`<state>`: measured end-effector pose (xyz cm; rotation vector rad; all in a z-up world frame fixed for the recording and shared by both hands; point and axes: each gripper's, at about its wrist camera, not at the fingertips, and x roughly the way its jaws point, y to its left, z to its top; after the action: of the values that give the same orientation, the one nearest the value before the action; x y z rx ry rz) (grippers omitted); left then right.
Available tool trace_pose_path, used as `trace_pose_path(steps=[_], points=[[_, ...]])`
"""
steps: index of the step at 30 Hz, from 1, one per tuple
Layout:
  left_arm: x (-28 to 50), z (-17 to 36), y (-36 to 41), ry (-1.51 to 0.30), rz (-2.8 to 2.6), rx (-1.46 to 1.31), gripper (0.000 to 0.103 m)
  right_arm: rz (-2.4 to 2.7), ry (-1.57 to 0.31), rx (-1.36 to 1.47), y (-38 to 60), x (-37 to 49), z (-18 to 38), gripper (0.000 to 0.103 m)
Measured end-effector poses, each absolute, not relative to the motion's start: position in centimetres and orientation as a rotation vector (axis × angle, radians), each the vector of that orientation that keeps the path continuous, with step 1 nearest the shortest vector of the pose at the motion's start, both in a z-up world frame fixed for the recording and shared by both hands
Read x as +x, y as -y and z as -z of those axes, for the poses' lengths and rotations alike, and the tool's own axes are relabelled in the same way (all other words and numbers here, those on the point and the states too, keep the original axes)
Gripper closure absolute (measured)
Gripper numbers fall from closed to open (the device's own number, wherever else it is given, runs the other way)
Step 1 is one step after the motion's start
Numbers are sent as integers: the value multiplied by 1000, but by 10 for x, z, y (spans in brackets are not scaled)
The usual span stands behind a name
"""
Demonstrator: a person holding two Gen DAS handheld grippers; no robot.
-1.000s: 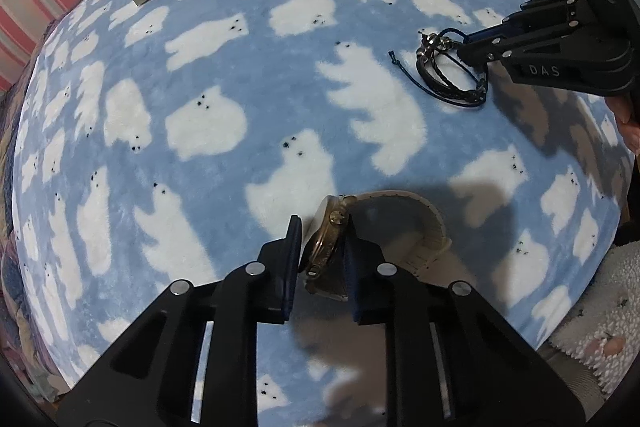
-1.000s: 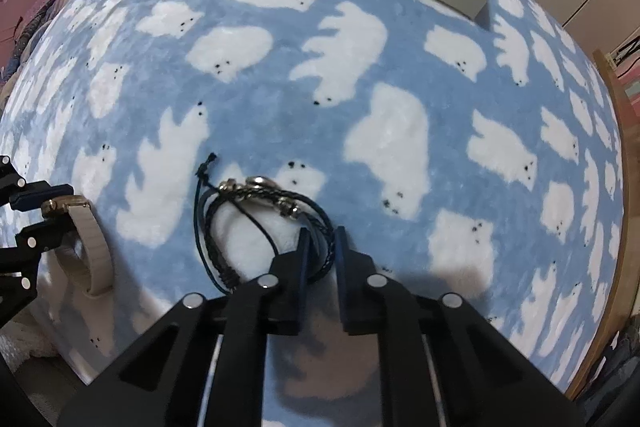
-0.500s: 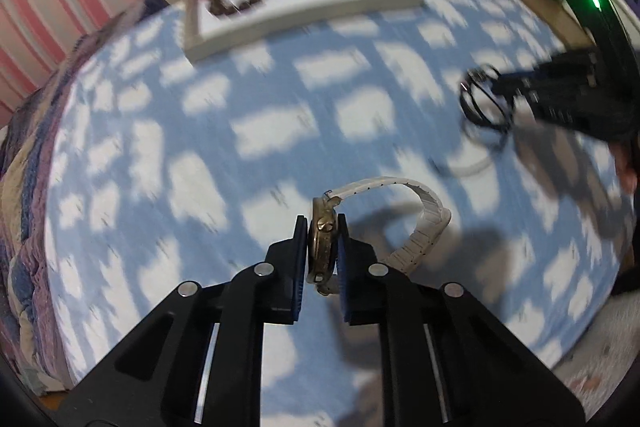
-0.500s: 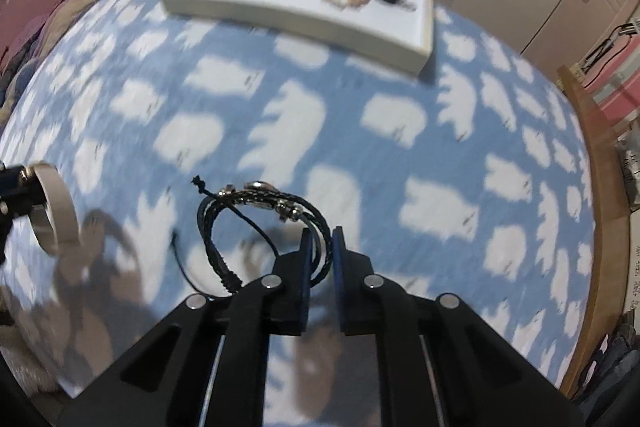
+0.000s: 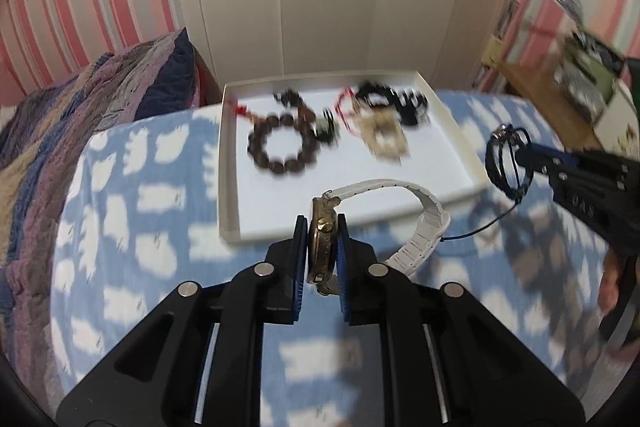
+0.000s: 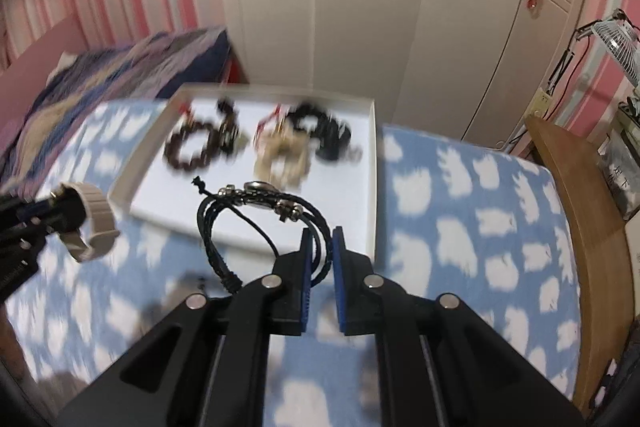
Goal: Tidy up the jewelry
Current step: 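Carry the watch with left tool while right tool carries the leather bracelet into the tray, then open left tool to drop the watch while right tool releases the leather bracelet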
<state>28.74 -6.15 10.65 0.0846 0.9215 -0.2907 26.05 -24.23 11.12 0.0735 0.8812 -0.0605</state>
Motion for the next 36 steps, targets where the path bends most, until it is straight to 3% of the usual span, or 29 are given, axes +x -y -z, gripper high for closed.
trace_pose_path(steps=[8, 17, 31, 36], points=[[362, -61, 86, -1017, 239, 39, 91, 141, -954, 153, 251, 329, -71, 93], [385, -7, 100, -1109, 183, 56, 91, 180, -1036, 202, 257, 351, -18, 93], [381, -3, 109, -1051, 137, 100, 89, 215, -1059, 162, 249, 358, 5, 90], [379, -4, 104, -1059, 141, 92, 83, 199, -1072, 183, 249, 357, 5, 89]])
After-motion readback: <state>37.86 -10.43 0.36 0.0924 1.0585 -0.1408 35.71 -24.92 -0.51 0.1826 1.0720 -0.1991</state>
